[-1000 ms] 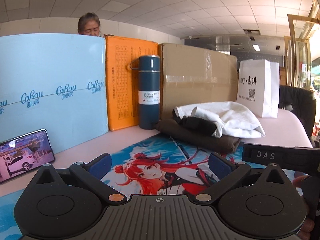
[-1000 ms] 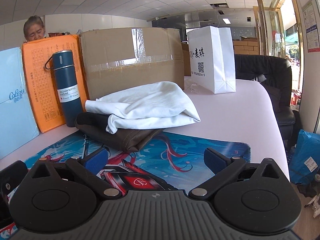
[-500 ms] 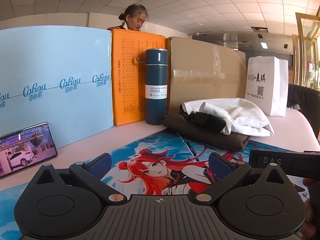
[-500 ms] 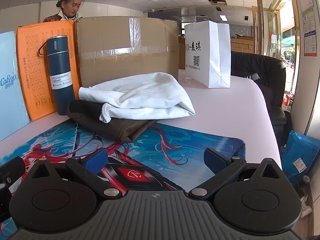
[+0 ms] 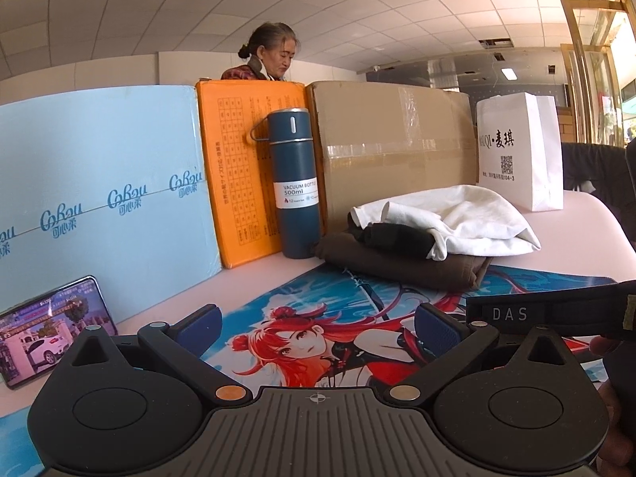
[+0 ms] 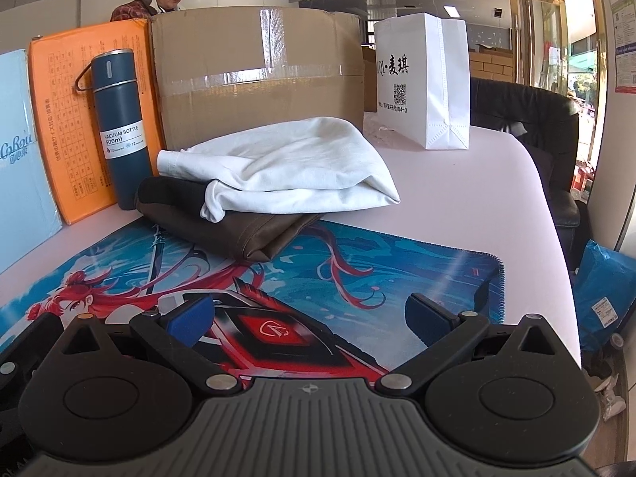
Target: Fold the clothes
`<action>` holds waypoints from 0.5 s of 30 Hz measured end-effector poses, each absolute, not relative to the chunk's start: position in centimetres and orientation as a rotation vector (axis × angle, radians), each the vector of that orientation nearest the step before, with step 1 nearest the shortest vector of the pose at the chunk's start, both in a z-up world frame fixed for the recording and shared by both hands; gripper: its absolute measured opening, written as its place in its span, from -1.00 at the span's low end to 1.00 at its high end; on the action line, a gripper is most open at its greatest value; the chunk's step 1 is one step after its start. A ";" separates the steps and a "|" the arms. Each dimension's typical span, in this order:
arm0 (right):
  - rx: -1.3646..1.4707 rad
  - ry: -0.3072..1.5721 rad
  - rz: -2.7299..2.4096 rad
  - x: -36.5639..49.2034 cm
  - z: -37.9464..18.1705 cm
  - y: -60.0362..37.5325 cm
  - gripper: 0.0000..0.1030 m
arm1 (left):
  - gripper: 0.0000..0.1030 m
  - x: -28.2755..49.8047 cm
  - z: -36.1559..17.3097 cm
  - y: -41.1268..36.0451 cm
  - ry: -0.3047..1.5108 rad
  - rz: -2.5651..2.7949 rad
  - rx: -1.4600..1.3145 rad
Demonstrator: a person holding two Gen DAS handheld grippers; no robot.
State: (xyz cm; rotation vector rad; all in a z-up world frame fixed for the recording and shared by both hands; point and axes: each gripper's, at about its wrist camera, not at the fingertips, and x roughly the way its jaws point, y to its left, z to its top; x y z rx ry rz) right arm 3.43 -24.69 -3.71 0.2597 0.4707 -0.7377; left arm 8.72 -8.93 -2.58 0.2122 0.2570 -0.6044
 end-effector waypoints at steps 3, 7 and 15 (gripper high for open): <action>0.259 0.482 -0.735 3.6 -3.8 -24.7 1.00 | 1.00 8.6 -2.6 -9.0 0.254 -0.603 0.218; 0.252 0.492 -0.738 3.8 -3.8 -24.6 1.00 | 1.00 8.7 -2.6 -9.0 0.257 -0.602 0.218; 0.255 0.503 -0.734 3.9 -3.9 -24.7 1.00 | 1.00 8.8 -2.6 -8.9 0.262 -0.604 0.209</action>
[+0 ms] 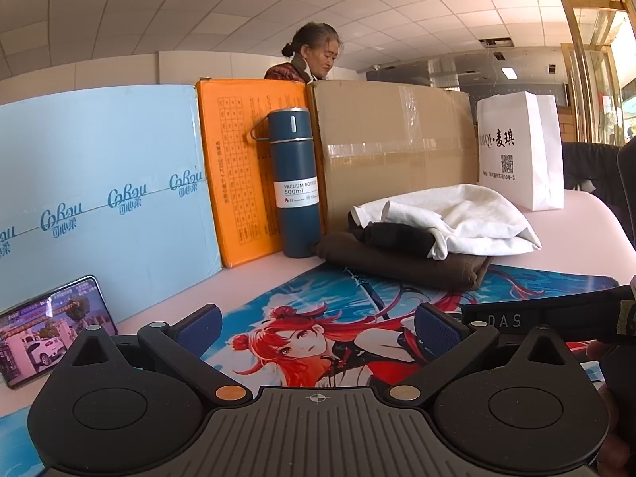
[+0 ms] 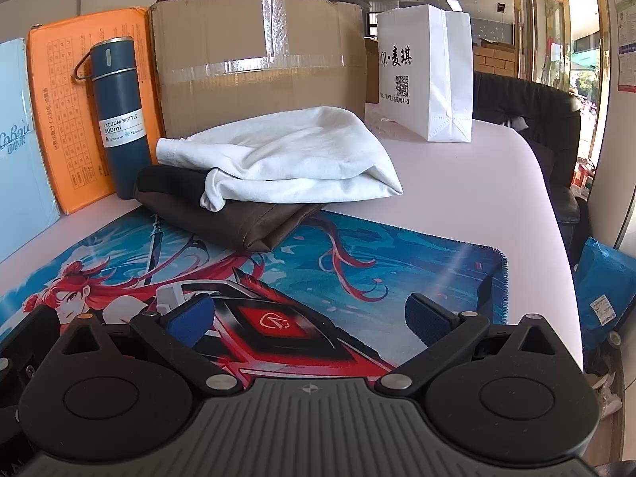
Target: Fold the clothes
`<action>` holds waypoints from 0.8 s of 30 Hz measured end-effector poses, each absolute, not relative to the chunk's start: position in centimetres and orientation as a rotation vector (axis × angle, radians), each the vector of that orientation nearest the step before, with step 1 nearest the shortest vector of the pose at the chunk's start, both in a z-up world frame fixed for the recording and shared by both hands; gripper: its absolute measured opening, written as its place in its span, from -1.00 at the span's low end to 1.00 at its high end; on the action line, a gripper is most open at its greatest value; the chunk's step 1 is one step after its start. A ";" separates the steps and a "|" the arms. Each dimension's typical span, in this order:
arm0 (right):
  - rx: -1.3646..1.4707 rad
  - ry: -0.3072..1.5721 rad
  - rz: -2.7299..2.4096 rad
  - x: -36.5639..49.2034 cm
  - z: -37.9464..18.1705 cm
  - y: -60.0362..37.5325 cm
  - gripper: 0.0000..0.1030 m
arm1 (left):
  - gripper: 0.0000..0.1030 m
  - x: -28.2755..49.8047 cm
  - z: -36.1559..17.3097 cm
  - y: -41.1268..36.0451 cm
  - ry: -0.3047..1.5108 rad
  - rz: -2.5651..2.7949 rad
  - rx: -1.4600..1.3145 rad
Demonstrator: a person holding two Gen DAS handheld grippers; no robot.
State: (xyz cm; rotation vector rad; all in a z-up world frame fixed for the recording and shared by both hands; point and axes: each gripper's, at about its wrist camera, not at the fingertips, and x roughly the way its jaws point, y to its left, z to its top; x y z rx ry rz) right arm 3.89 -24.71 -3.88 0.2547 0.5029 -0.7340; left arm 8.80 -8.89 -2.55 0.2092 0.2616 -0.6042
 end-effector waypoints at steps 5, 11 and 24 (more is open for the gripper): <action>0.252 0.511 -0.726 4.0 -3.9 -24.7 1.00 | 1.00 8.8 -2.6 -8.9 0.265 -0.605 0.208; 0.249 0.519 -0.722 4.2 -3.9 -24.6 1.00 | 1.00 8.9 -2.6 -8.8 0.269 -0.604 0.204; 0.252 0.524 -0.721 4.2 -4.0 -24.7 1.00 | 1.00 8.9 -2.6 -8.9 0.270 -0.605 0.205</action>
